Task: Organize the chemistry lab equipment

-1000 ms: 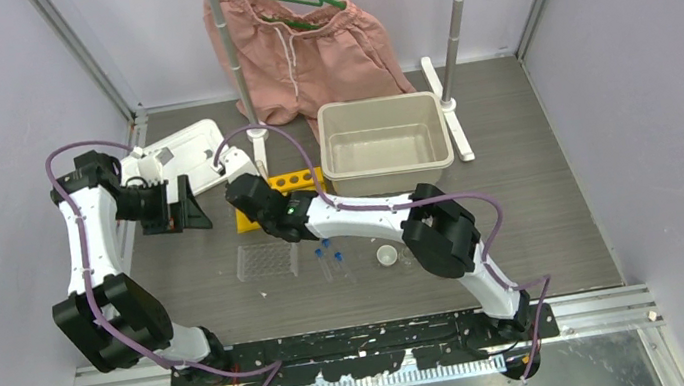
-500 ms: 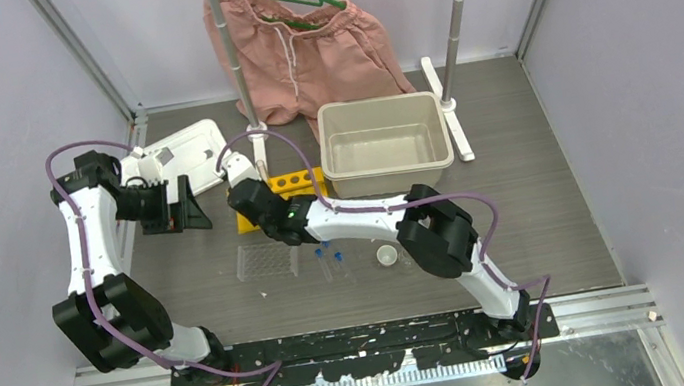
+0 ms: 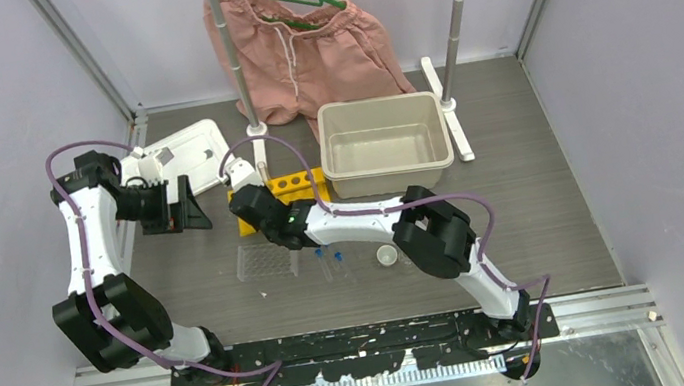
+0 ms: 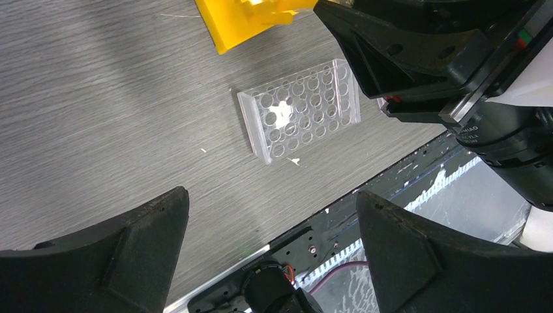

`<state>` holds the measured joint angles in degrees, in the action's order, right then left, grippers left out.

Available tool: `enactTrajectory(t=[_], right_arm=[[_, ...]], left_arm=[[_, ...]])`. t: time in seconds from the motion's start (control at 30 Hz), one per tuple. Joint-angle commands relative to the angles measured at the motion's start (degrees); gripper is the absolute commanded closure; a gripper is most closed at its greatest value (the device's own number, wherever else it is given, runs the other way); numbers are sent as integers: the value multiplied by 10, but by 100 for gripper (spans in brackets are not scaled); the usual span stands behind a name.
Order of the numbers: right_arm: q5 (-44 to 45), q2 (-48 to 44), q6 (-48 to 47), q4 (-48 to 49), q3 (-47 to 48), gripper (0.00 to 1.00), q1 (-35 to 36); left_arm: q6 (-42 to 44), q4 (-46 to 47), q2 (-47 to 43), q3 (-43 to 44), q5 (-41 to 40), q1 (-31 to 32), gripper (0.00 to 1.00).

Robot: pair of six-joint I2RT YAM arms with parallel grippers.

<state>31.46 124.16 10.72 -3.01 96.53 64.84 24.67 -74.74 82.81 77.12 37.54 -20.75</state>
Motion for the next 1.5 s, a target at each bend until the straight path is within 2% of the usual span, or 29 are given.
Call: enactTrajectory(t=[0.0, 0.1, 0.4, 0.63, 0.77, 0.97, 1.27, 1.47], right_arm=[[10, -7, 18, 22, 1, 68, 4], [7, -16, 23, 14, 3, 64, 4], [-3, -108, 91, -48, -18, 62, 9], [-34, -210, 170, -180, -92, 71, 6], [-55, -246, 210, -233, -147, 73, -8], [-127, -231, 243, -243, -192, 78, -53], [-129, -201, 232, -207, -217, 83, -77], [-140, -169, 235, -195, -216, 83, -84]], left_arm=[[10, -10, -11, 20, 11, -5, 0], [7, -11, -10, 23, 14, -5, 0], [4, -14, -12, 29, 18, -4, 0], [12, -25, -16, 34, 12, -5, 0], [29, -40, -19, 38, -3, -5, 0], [42, -73, -16, 61, -7, -5, 0], [73, -112, -16, 73, -24, -5, 0], [45, -87, -28, 66, -12, -5, 0]])
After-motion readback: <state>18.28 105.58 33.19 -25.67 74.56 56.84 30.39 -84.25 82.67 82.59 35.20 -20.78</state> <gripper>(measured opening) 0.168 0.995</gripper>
